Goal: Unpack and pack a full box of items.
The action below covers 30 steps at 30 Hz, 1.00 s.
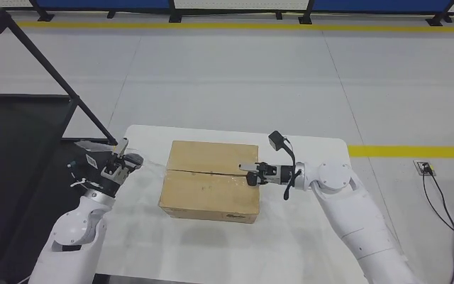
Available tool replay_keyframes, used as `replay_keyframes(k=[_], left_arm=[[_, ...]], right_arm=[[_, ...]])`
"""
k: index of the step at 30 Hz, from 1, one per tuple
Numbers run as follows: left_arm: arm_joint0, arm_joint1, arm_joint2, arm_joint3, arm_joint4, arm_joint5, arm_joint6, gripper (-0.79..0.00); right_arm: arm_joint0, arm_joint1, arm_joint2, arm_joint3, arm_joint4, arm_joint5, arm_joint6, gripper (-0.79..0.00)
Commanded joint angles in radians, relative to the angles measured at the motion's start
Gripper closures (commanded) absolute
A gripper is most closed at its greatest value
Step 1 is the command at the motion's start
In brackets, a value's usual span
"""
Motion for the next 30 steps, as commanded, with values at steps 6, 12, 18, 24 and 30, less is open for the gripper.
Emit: replay_keyframes(k=[6,12,18,24,30], left_arm=[[0.013,0.000,0.018,-0.084,0.095,-0.011,0.011,-0.785],[0.008,-0.002,0.050,-0.126,0.178,-0.015,0.006,-0.785],[0.008,-0.005,0.081,-0.166,0.225,-0.022,-0.012,-0.785],[0.014,-0.006,0.102,-0.204,0.269,-0.031,-0.037,-0.785],[0.004,-0.008,0.132,-0.216,0.319,-0.016,-0.057,-0.785]], right_arm=[[-0.006,0.005,0.002,-0.004,0.006,0.002,-0.003,-0.785],[-0.012,0.011,0.009,-0.004,0.013,-0.006,-0.006,-0.785],[-0.018,0.016,0.017,-0.003,0.024,-0.019,-0.006,-0.785],[-0.020,0.020,0.017,0.005,0.037,-0.031,-0.005,-0.785],[-0.019,0.022,0.016,0.013,0.047,-0.043,-0.001,-0.785]])
